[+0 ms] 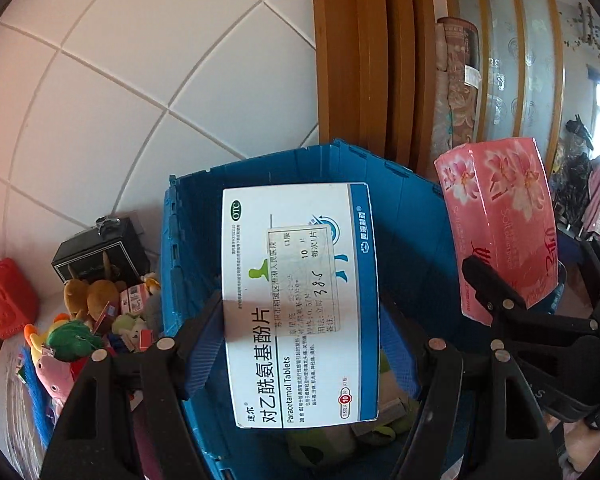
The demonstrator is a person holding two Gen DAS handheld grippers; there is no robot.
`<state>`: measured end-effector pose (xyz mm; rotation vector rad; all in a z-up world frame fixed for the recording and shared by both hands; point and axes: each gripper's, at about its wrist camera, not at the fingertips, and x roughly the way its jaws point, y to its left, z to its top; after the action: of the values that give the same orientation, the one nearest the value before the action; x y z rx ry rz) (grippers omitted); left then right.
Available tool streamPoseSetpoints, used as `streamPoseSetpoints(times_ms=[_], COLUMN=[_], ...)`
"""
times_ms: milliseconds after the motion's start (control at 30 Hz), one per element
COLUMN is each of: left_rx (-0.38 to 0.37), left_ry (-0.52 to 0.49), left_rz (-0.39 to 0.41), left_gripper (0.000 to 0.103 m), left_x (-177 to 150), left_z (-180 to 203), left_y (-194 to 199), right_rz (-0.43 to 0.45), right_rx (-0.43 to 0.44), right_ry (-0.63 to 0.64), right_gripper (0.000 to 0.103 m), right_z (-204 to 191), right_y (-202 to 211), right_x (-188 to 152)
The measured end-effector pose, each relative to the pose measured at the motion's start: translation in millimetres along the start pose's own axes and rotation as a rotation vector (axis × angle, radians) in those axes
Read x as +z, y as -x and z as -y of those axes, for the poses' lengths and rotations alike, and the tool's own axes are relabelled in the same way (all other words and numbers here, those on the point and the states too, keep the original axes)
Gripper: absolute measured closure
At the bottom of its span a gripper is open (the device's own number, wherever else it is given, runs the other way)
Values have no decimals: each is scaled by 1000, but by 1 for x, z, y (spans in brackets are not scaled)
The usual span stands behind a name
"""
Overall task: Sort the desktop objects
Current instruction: 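Lift the paracetamol box and tissue pack and carry them over the crate, then open both grippers to drop the box and tissue pack into the crate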
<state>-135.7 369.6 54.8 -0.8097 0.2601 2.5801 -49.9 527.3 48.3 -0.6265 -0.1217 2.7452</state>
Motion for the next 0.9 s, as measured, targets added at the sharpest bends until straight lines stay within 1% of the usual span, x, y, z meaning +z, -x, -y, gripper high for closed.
streamPoseSetpoints(times_ms=[167, 300, 367, 400, 500, 633, 900], left_rx=[5, 9, 9, 9, 10, 5, -12], left_ry=[-8, -15, -23, -25, -21, -9, 11], left_rz=[-30, -41, -48, -50, -56, -58, -28], left_gripper=[31, 31, 31, 31, 31, 31, 31], left_x=[-2, -6, -7, -8, -11, -15, -20], left_z=[16, 23, 25, 26, 25, 21, 10], left_y=[-5, -8, -9, -9, -9, -7, 10], right_rz=[-23, -37, -48, -45, -33, -29, -19], right_rx=[-38, -40, -42, -46, -54, -57, -48], right_ry=[24, 26, 24, 22, 18, 20, 20], right_gripper=[13, 13, 9, 0, 0, 0, 0], right_z=[12, 14, 16, 16, 20, 9, 3], right_y=[-10, -18, -22, -22, -23, -11, 1], right_x=[-7, -14, -17, -18, -18, -23, -21])
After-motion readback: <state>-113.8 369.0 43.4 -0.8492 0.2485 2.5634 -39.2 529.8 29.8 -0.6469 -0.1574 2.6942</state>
